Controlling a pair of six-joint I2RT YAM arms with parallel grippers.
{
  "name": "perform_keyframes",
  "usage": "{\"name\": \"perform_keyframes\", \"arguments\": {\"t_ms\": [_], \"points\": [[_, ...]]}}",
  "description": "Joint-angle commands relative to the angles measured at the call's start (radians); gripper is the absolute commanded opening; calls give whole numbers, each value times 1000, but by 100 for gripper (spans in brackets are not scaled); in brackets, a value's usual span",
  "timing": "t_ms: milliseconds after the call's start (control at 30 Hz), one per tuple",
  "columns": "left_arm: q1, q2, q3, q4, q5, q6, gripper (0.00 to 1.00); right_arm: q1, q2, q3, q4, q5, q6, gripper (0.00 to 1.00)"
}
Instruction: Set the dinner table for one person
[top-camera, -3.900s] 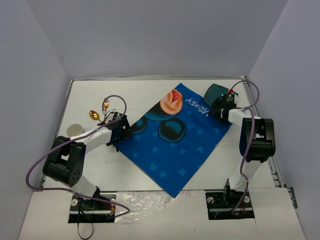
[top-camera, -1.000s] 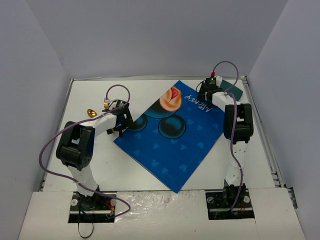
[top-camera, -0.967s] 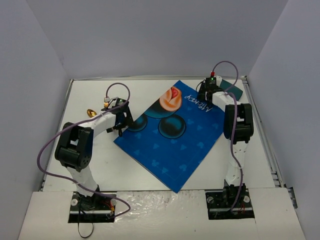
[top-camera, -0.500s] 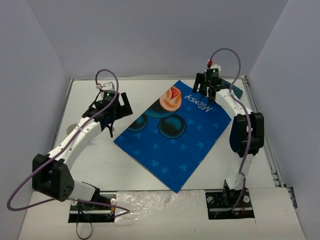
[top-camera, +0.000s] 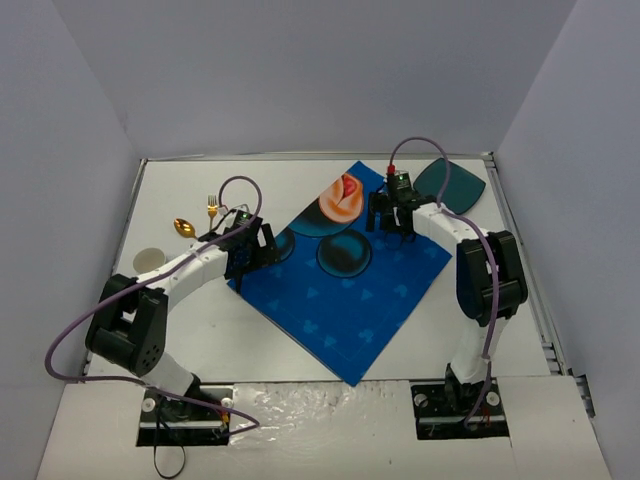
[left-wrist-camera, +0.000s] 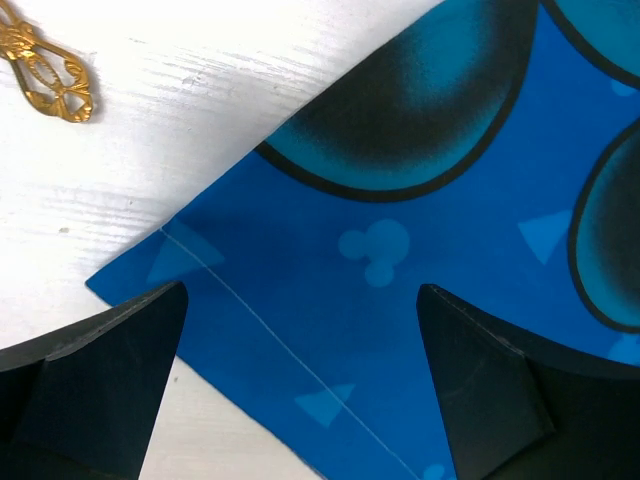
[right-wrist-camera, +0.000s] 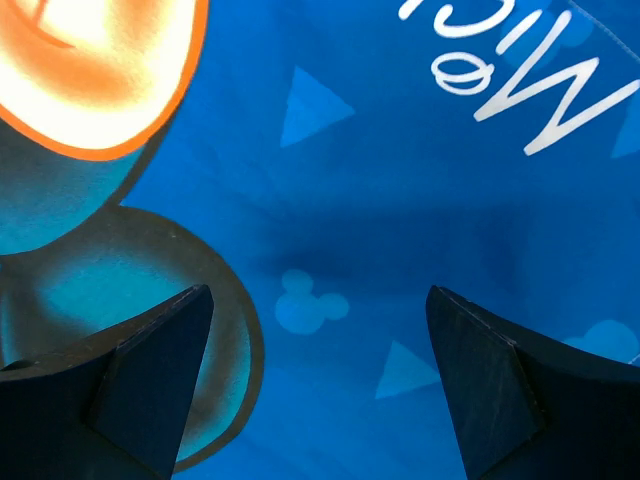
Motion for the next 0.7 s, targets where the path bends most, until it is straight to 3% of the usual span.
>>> {"name": "perform_keyframes", "arguments": {"t_ms": [0,667], "points": [[-4,44,11,80,-12,-47,97,2,18,-4,45,39,12,85],[44,204,24,74,-94,-78,97,1,220,86,77,63,-3,85]]}}
